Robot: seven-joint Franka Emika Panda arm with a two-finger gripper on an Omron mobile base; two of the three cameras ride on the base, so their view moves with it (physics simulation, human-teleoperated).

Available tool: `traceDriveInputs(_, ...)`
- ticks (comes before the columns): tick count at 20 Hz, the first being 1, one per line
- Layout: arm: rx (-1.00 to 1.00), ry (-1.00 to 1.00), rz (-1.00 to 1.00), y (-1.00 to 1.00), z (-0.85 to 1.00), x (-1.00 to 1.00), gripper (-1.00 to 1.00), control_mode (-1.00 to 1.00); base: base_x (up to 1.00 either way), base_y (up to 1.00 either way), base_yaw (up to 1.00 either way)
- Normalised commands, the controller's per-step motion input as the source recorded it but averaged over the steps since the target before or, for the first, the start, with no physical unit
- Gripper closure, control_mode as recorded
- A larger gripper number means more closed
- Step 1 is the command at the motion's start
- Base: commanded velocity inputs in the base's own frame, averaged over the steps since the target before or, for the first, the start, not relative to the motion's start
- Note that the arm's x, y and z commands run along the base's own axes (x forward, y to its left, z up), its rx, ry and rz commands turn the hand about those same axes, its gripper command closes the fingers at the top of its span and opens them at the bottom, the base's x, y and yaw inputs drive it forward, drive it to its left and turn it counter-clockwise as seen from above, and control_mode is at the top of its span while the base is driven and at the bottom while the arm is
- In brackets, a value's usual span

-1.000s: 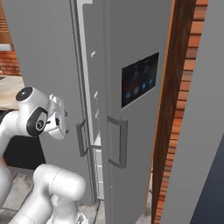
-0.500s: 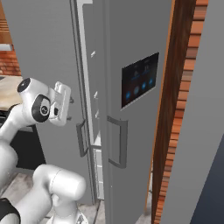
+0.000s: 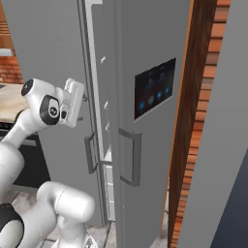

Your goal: Gather the mushroom and lime from the fridge and place them on a tray on the dining counter. Then gather the chicken drumstick and fish from the fridge and place them on the other tray.

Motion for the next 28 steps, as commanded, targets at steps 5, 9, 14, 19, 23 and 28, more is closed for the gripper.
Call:
traceDriveInputs(5, 0.06, -0.13, -0.11, -0.44, 0.34, 0.28, -1.00, -1.00, 0.00, 0.00, 0.00)
traceDriveInputs(9, 0.06, -0.12, -0.13, -0.29, 0.36, 0.17, -1.00, -1.00, 0.00, 0.00, 0.00)
traceDriveInputs(14, 0.05, -0.11, -0.15, -0.10, 0.12, 0.00, -1.00, -1.00, 0.00, 0.00, 0.00)
traceDriveInputs(19, 0.05, -0.06, -0.19, -0.12, 0.00, 0.23, -1.00, -1.00, 0.00, 0.00, 0.00)
traceDriveInputs(23, 0.04, -0.07, -0.15, 0.00, -0.05, 0.34, -1.00, -1.00, 0.00, 0.00, 0.00)
traceDriveInputs(28, 0.05, -0.08, -0.11, 0.03, -0.04, 0.44, -1.00, -1.00, 0.00, 0.00, 0.00)
